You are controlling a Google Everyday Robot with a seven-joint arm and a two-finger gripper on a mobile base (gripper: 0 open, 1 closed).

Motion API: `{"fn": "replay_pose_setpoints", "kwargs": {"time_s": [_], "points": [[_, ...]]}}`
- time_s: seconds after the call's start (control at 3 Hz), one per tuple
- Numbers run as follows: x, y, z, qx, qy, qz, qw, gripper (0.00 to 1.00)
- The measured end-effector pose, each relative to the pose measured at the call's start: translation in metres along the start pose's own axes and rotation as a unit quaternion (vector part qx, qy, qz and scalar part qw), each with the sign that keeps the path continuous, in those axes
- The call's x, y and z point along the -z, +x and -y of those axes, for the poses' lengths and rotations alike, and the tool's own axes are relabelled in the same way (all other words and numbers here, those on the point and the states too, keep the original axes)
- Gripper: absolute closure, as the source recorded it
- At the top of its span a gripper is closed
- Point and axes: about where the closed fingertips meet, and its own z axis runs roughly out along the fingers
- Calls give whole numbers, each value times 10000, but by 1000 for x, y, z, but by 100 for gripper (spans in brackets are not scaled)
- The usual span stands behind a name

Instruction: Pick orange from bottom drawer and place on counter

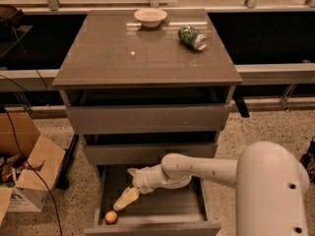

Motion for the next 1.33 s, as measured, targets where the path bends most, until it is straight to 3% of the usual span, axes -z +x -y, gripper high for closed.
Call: {"fn": "replay_pose_setpoints", "kwargs": {"time_s": [1.0, 1.33], "points": [[-79, 83, 57, -187, 138, 237, 9994, 0], [-81, 87, 60, -216, 157, 252, 9993, 0]]}}
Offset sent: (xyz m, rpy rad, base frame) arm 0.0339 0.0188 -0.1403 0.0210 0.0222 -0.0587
